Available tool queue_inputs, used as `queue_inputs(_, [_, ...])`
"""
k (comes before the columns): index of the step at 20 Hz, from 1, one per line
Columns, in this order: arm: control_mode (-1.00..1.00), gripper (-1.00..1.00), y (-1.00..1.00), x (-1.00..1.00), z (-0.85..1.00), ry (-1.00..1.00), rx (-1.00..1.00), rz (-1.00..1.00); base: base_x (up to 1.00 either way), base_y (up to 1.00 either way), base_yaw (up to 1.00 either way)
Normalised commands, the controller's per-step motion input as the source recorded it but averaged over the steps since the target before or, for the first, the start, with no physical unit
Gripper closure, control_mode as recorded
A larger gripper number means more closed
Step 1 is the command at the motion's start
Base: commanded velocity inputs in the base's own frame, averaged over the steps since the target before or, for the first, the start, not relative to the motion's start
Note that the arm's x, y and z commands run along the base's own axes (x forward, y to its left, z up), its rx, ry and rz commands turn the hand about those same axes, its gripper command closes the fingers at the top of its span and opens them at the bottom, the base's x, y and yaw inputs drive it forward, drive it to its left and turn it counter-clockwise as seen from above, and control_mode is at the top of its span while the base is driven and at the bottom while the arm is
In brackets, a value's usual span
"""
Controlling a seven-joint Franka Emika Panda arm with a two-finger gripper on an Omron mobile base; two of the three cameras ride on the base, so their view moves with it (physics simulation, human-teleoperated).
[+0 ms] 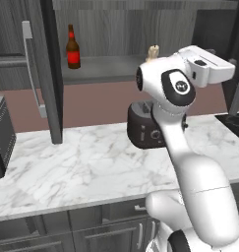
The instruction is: Get the candle and the beer from the cabinet and move them to the dining counter.
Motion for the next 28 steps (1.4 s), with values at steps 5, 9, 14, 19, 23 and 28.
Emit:
queue_inputs(5, [-1.0, -1.0, -0.46, 0.26, -0.01, 0.0, 0.02, -0.11, 0.0, 0.0, 0.0])
queue_inputs(9, [-1.0, -1.0, -0.66, 0.03, -0.03, 0.0, 0.06, 0.0, 0.0, 0.0, 0.0])
queue_inputs(14, [-1.0, -1.0, -0.62, 0.0, 0.0, 0.0, 0.07, 0.0, 0.0, 0.0, 0.0])
queue_inputs(19, [-1.0, -1.0, -0.64, 0.0, 0.0, 0.0, 0.1, 0.0, 0.0, 0.0, 0.0])
queue_inputs(23, [-1.0, -1.0, -0.65, 0.0, 0.0, 0.0, 0.08, 0.0, 0.0, 0.0, 0.0])
queue_inputs(28, [-1.0, -1.0, -0.58, 0.0, 0.0, 0.0, 0.06, 0.0, 0.0, 0.0, 0.0])
